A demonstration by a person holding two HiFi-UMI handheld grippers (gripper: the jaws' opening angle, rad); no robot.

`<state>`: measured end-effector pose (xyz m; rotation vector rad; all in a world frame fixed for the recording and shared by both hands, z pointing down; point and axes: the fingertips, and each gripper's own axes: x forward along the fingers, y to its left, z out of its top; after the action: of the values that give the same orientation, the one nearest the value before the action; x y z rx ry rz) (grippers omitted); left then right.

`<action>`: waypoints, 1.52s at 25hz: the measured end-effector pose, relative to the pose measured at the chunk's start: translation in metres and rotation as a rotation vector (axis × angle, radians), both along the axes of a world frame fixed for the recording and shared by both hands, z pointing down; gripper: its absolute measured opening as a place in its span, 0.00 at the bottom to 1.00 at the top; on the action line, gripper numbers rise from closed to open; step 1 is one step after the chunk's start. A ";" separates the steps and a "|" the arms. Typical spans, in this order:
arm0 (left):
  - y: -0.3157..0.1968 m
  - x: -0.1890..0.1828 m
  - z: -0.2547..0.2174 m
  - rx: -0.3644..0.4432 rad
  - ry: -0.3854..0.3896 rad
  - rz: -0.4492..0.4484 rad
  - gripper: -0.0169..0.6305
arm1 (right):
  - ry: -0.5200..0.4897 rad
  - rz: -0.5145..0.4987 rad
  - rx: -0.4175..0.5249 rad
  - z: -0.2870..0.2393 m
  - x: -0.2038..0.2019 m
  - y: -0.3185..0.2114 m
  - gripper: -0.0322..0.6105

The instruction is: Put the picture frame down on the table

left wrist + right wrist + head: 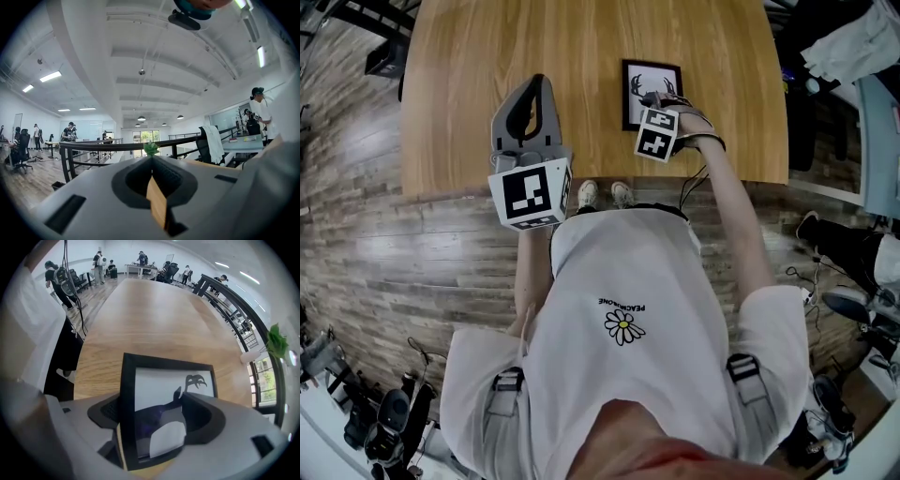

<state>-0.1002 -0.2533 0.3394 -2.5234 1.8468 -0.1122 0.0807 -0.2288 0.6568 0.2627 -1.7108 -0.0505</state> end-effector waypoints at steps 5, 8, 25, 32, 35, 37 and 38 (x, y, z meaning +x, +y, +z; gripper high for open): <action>0.007 0.001 -0.005 0.011 -0.003 -0.006 0.05 | -0.017 -0.006 -0.083 0.001 0.000 -0.002 0.62; 0.010 0.001 -0.010 0.021 -0.006 -0.011 0.05 | -0.025 -0.009 -0.118 0.002 -0.001 -0.001 0.62; 0.012 0.002 -0.016 0.041 -0.007 0.006 0.05 | -0.079 0.078 -0.232 -0.001 0.007 -0.012 0.63; 0.012 0.005 -0.009 0.033 -0.010 0.017 0.05 | -0.171 0.078 -0.189 0.000 -0.009 0.001 0.63; 0.008 0.009 -0.012 0.039 -0.012 0.024 0.05 | -0.153 0.070 -0.136 -0.007 -0.001 -0.003 0.63; 0.006 0.010 -0.017 0.050 -0.011 0.029 0.05 | -0.157 0.052 -0.067 -0.025 0.000 -0.014 0.63; 0.005 0.010 -0.018 0.053 -0.010 0.030 0.05 | -0.184 0.059 -0.033 -0.039 -0.001 -0.021 0.63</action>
<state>-0.0901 -0.2479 0.3213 -2.5093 1.7827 -0.0741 0.0793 -0.2498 0.6176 0.2999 -1.8840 0.0467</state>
